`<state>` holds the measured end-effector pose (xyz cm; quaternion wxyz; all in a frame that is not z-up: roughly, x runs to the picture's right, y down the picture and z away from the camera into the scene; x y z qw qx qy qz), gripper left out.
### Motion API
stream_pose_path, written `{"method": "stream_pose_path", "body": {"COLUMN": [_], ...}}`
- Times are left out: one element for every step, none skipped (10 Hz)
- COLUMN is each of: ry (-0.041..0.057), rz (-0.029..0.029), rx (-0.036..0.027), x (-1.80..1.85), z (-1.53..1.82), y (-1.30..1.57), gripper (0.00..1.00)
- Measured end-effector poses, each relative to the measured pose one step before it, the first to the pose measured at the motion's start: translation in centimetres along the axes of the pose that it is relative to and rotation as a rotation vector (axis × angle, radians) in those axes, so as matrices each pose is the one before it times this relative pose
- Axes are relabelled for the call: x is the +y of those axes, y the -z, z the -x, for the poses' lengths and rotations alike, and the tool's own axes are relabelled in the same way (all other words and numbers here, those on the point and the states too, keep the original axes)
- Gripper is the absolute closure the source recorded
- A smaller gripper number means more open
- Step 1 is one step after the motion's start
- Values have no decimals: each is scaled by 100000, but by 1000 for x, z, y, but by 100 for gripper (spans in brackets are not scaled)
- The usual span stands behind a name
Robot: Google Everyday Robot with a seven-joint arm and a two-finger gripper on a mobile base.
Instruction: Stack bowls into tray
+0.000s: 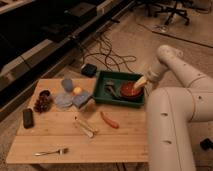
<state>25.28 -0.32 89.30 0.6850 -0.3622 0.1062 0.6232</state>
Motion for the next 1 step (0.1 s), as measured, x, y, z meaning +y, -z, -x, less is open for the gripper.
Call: {"method": "stream_pose_path", "body": {"ry": [53], "rz": [1], "rx": [21], "x": [36], "z": [22], "y": [-13], "gripper": [20]}}
